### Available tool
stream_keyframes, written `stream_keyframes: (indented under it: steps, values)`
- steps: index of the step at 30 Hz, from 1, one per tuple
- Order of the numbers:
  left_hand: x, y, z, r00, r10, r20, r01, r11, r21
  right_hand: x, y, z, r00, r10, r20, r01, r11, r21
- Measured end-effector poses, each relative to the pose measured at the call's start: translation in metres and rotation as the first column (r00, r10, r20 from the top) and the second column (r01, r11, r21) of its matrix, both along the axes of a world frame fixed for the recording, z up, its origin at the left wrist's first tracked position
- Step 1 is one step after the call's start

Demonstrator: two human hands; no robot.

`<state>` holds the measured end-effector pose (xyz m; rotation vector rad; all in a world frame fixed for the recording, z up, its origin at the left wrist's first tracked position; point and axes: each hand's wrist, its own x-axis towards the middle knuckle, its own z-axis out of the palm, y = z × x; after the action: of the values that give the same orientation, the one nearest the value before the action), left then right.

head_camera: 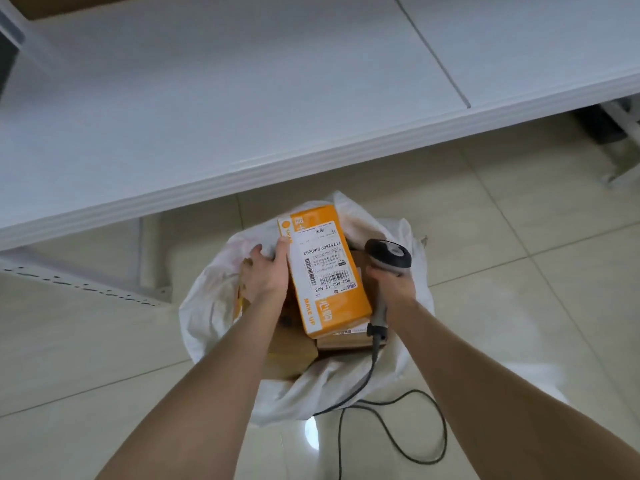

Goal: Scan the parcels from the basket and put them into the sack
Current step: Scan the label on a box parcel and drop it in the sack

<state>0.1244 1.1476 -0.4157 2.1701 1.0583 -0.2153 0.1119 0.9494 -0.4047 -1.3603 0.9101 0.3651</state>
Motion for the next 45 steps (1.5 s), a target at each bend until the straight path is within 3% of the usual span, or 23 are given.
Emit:
stream_keyframes:
  steps: [2, 4, 6, 10, 16, 24, 27, 30, 33, 36, 38, 41, 43, 45]
  values:
    - [0.009, 0.017, -0.018, 0.995, 0.037, -0.098, -0.032, 0.998, 0.055, 0.005, 0.001, -0.015, 0.999, 0.032, -0.017, -0.032, 0.999, 0.022]
    - [0.012, 0.03, -0.038, 0.981, 0.015, -0.192, -0.016, 1.0, -0.004, 0.008, 0.002, -0.028, 0.994, 0.087, -0.06, -0.086, 0.996, 0.031]
    - [0.01, 0.037, -0.056, 0.972, -0.021, -0.235, 0.001, 0.996, -0.086, 0.009, 0.002, -0.04, 0.987, 0.142, -0.075, -0.14, 0.99, 0.026]
    - [0.006, 0.031, -0.063, 0.954, -0.086, -0.286, 0.058, 0.993, -0.106, 0.004, -0.002, -0.047, 0.983, 0.167, -0.075, -0.165, 0.986, 0.037]
    - [-0.013, 0.003, -0.047, 0.939, -0.177, -0.296, 0.117, 0.971, -0.209, -0.024, -0.026, -0.032, 0.982, 0.133, -0.137, -0.119, 0.987, 0.106]
    - [-0.03, -0.051, -0.031, 0.861, -0.294, -0.415, 0.258, 0.956, -0.142, -0.057, -0.062, -0.025, 0.985, 0.0, -0.174, 0.012, 0.997, 0.07]
    - [-0.032, -0.055, -0.029, 0.887, -0.28, -0.368, 0.25, 0.96, -0.129, -0.06, -0.059, -0.026, 0.992, -0.014, -0.122, 0.022, 0.998, 0.064]
    - [-0.026, -0.042, -0.027, 0.936, -0.293, -0.195, 0.285, 0.956, -0.066, -0.055, -0.05, -0.027, 0.988, 0.066, -0.142, -0.088, 0.984, -0.156]
    - [-0.037, -0.023, -0.027, 0.976, -0.169, -0.135, 0.18, 0.981, 0.072, -0.059, -0.053, -0.024, 0.94, 0.148, -0.306, -0.286, 0.831, -0.477]
    - [-0.056, -0.002, -0.022, 0.971, -0.007, -0.24, 0.081, 0.951, 0.299, -0.059, -0.065, -0.02, 0.913, 0.179, -0.366, -0.374, 0.723, -0.58]
    - [-0.063, 0.019, -0.025, 0.934, 0.116, -0.337, 0.001, 0.945, 0.327, -0.053, -0.069, -0.027, 0.903, 0.203, -0.379, -0.388, 0.763, -0.517]
    - [-0.072, 0.044, -0.045, 0.865, 0.193, -0.464, -0.156, 0.981, 0.118, -0.047, -0.064, -0.04, 0.946, 0.127, -0.3, -0.214, 0.936, -0.279]
    - [-0.079, 0.042, -0.052, 0.909, 0.22, -0.353, -0.238, 0.971, -0.008, -0.047, -0.06, -0.044, 0.961, 0.106, -0.254, -0.177, 0.946, -0.273]
    - [-0.083, 0.035, -0.047, 0.948, 0.268, -0.169, -0.272, 0.962, 0.0, -0.051, -0.057, -0.044, 0.978, 0.077, -0.196, -0.141, 0.93, -0.339]
